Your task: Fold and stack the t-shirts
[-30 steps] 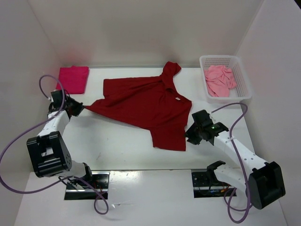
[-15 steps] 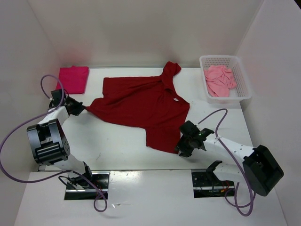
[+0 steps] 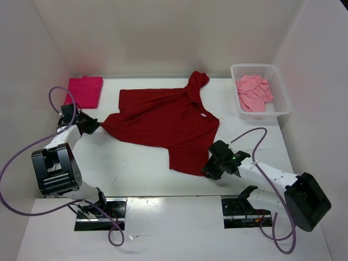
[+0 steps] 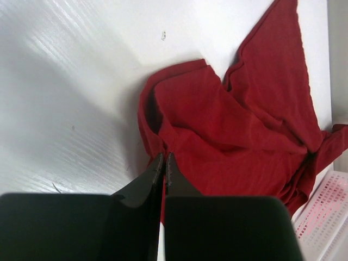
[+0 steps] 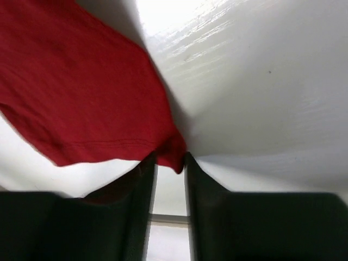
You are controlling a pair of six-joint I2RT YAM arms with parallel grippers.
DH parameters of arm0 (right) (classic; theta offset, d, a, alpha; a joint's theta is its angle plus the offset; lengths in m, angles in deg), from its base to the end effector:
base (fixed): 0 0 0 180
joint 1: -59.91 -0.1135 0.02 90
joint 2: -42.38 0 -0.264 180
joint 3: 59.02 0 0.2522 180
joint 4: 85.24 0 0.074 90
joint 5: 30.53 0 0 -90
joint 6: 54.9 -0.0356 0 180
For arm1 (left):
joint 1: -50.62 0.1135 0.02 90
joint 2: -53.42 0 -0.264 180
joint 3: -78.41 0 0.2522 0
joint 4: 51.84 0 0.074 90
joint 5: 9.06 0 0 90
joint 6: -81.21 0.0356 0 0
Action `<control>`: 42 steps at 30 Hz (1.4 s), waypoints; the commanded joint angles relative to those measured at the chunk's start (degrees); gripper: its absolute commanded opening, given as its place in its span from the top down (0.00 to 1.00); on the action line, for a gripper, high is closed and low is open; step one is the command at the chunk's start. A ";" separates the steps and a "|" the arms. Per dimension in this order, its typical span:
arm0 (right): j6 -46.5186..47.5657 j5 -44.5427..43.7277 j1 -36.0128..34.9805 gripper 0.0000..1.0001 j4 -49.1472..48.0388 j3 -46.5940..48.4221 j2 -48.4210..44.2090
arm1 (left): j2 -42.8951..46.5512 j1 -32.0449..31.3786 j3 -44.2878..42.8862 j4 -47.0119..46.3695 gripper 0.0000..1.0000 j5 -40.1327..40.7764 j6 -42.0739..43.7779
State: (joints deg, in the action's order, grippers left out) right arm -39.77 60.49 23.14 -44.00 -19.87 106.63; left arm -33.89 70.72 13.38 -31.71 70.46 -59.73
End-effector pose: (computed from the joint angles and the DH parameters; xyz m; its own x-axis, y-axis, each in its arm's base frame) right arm 0.1419 0.1069 0.1439 -0.7748 0.6259 -0.0890 0.5506 0.7372 0.3917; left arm 0.3041 0.1044 0.2081 -0.2346 -0.8989 -0.3700 -0.6253 0.4310 -0.6506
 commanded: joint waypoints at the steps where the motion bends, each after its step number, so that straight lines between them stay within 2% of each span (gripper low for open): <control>1: 1.13 -4.10 -0.40 0.55 5.54 3.44 -4.47 | 3.11 0.03 0.90 0.22 1.00 0.81 1.54; 2: 1.13 -4.09 -0.40 0.53 6.52 3.44 -5.27 | 3.63 0.03 0.90 0.22 1.00 0.81 1.54; 5: 0.52 -4.71 -0.40 0.53 10.13 2.75 -9.92 | 4.16 0.03 1.52 0.22 1.00 0.81 1.54; 8: -1.06 -4.71 -0.40 0.54 10.13 0.99 -10.72 | 4.16 0.03 1.52 0.22 1.00 0.81 1.54; 16: 0.87 -7.51 -0.40 0.63 7.67 4.23 -1.24 | 4.69 0.03 1.52 0.22 1.00 0.29 1.54; 19: 1.57 -7.52 -0.40 0.63 6.35 5.46 1.40 | 4.69 0.03 2.04 0.22 1.00 -0.24 1.54; 24: 2.19 -5.51 -0.40 0.68 1.44 4.94 7.80 | 4.69 0.03 2.05 -0.39 1.00 -0.77 1.02; 25: 2.71 -4.98 -0.40 0.71 0.91 4.94 8.60 | 4.69 0.03 2.66 -0.39 1.00 -0.77 1.02; 28: 2.71 -5.58 -0.40 0.92 0.38 5.72 9.14 | 4.69 -0.49 2.66 -0.39 1.00 -0.77 1.54; 29: 2.71 -6.20 -0.40 1.00 2.81 6.60 8.10 | 4.69 -0.50 2.66 -0.39 1.00 -1.29 1.54; 30: 3.41 -7.94 -0.40 1.00 4.49 7.82 5.39 | 4.69 -1.45 2.66 0.21 1.00 -1.30 1.54; 33: 6.13 -11.11 0.21 1.00 13.27 16.68 0.02 | 7.93 -4.61 1.96 4.07 1.00 -0.07 2.69; 36: 11.75 -13.23 3.10 1.00 21.60 31.52 -4.04 | 12.33 -6.64 -2.16 9.16 1.00 -1.02 2.69; 37: 13.68 -15.06 4.24 1.00 23.91 41.14 -3.43 | 13.38 -7.35 -3.83 10.58 1.00 -1.90 2.69; 39: 19.13 -18.92 4.96 1.00 31.44 51.73 -1.07 | 16.63 -7.35 -10.82 15.04 1.00 -3.49 3.21; 40: 20.80 -20.95 4.96 1.00 33.66 62.48 0.25 | 17.60 -7.35 -13.83 16.38 1.00 -4.02 3.21; 41: 23.95 -24.45 4.96 1.00 35.43 67.72 2.79 | 19.26 -7.35 -17.25 17.61 1.00 -4.02 4.61; 42: 25.55 -25.87 4.96 1.00 36.84 77.87 3.94 | 19.28 -7.35 -21.20 20.58 1.00 -2.54 5.23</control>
State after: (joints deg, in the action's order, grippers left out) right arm -23.02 44.42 27.79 -17.90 41.33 108.95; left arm -19.27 63.09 2.41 -15.60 68.36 -57.50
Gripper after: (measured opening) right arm 0.004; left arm 0.009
